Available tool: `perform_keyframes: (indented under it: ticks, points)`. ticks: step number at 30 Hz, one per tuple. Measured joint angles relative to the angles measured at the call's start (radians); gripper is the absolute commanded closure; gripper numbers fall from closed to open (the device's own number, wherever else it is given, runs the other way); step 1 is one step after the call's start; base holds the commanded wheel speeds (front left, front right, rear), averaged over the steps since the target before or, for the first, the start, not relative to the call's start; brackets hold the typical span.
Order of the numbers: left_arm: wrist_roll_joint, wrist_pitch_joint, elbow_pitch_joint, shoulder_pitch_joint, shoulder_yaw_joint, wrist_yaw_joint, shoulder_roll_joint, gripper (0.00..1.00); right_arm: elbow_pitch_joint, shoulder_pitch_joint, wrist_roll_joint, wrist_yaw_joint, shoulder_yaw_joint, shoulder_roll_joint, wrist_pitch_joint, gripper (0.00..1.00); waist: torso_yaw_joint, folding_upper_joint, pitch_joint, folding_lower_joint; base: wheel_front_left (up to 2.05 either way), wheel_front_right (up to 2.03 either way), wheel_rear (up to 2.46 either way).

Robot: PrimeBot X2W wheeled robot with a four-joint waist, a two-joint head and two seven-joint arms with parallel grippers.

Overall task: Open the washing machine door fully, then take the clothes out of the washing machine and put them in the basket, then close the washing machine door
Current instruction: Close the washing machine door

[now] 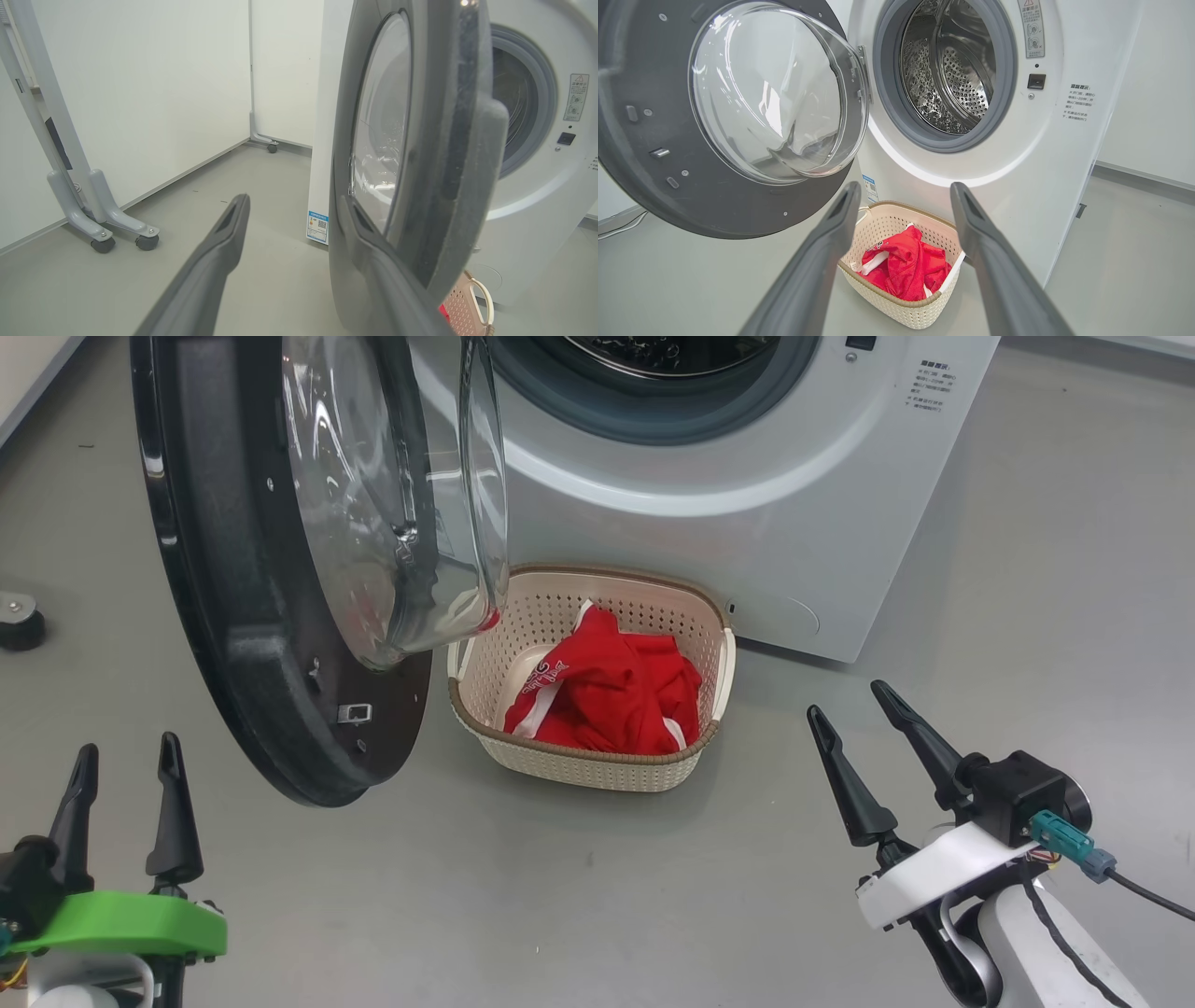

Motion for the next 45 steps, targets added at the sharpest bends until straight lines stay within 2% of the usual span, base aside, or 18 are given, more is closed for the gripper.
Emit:
perform_keyframes:
  ticks: [45]
  points:
    - [-0.002,-0.021,0.035,-0.001,-0.02,0.0,0.006,0.0,-0.003,0.007,-0.001,0.0,-0.004,0.004,0.0,0.0,0.013,0.0,-0.005,0.0,0.0,0.0,0.0]
